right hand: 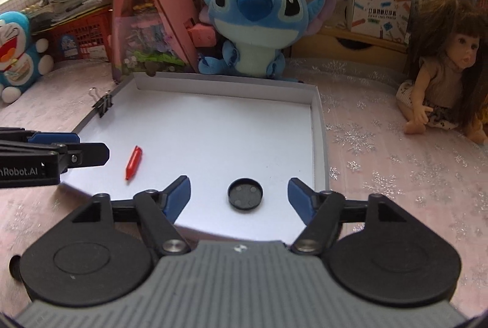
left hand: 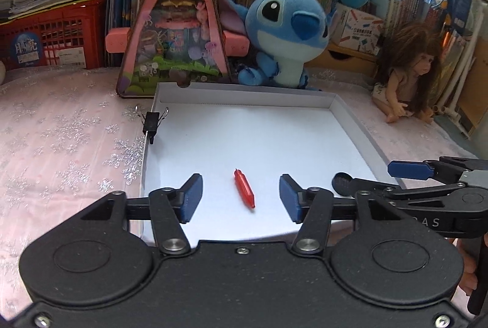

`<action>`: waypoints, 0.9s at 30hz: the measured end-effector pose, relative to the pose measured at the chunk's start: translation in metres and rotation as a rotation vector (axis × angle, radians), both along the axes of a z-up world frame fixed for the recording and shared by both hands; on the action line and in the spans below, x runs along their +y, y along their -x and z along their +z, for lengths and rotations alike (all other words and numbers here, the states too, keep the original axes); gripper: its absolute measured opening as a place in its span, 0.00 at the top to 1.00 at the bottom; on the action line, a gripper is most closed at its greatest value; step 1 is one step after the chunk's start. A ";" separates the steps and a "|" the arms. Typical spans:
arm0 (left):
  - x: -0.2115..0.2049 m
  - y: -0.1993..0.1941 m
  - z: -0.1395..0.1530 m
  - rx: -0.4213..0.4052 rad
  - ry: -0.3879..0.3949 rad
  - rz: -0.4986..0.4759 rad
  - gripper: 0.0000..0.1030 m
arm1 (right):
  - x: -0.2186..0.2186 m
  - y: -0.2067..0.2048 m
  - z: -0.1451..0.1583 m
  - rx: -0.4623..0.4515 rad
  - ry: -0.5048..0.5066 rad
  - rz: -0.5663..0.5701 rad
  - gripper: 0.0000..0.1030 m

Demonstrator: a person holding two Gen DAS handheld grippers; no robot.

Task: Organize rigid objects
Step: 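Open the left tool to drop the marker while the right tool releases the lid, then move both tools back toward the remaining items on the cloth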

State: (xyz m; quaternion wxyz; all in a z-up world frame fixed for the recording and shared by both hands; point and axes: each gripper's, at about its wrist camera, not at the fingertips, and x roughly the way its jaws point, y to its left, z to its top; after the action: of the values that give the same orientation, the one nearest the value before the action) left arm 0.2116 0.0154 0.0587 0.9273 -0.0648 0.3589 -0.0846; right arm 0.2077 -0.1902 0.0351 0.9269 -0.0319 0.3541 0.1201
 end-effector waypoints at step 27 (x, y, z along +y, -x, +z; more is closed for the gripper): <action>0.037 0.159 -0.040 -0.104 -0.063 -0.004 0.23 | -0.038 0.151 -0.031 -0.285 -0.039 0.083 0.02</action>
State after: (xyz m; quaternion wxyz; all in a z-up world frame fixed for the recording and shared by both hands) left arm 0.0529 0.0525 0.0189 0.9461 -0.0305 0.3128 -0.0782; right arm 0.0564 -0.2283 0.0041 0.9625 -0.0454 0.2147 0.1595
